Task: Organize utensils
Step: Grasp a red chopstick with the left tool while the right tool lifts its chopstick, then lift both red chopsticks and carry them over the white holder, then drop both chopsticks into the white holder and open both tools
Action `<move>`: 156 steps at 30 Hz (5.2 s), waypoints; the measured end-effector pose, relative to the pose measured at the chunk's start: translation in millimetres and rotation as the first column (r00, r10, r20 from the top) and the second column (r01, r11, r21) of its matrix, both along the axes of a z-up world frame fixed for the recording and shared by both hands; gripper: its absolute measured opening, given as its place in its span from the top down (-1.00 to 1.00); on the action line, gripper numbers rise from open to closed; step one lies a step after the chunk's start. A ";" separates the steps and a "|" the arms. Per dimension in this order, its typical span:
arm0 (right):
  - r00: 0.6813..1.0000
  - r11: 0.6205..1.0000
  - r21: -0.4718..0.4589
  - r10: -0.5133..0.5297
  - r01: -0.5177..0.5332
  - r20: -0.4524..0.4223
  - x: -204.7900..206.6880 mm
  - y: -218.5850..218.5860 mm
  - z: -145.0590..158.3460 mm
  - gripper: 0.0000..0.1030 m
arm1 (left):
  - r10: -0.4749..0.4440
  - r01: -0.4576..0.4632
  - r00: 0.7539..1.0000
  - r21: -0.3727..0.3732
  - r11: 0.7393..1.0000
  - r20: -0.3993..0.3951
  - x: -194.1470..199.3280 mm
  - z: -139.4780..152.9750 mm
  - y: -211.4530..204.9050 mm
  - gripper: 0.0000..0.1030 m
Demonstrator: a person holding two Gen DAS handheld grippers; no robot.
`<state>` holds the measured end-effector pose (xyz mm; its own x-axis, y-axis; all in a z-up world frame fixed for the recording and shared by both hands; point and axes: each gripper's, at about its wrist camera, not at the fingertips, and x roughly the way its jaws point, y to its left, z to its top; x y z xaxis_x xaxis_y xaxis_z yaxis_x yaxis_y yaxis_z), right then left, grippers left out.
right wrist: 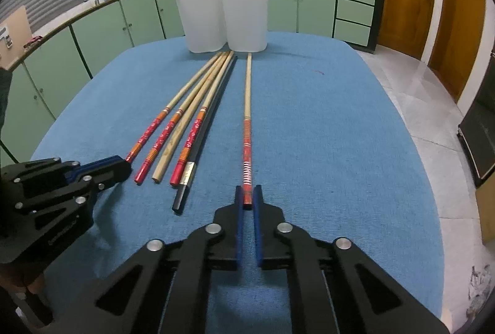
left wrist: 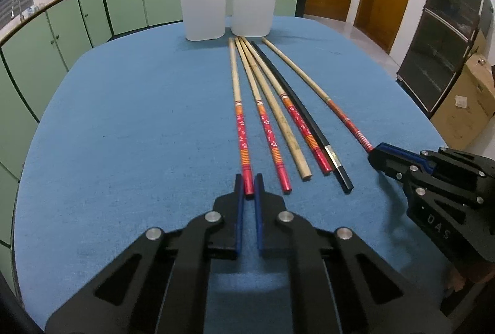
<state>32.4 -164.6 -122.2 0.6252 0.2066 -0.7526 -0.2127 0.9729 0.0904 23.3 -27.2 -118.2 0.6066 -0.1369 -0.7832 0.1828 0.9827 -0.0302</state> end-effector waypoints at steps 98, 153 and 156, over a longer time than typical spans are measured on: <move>0.966 0.988 0.009 0.146 -0.152 0.211 3.1 -42.1 151.3 0.89 | 0.006 0.016 0.899 -0.046 0.999 0.438 -20.1 164.5 22.5 0.91; 0.921 0.986 0.085 0.105 -0.146 0.374 194.3 -15.4 221.8 0.14 | 0.060 -0.016 0.840 -0.087 0.996 0.540 164.0 211.8 20.6 0.21; 0.912 0.992 0.072 0.070 -0.108 0.404 172.3 -25.4 222.1 -0.08 | 0.087 -0.035 0.819 -0.102 0.994 0.567 138.8 215.4 30.2 -0.23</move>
<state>204.7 -190.0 99.9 0.8454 0.3308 -0.4194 -0.3348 0.9399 0.0665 162.2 3.0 97.3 0.9499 -0.1335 -0.2826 0.1330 0.9909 -0.0211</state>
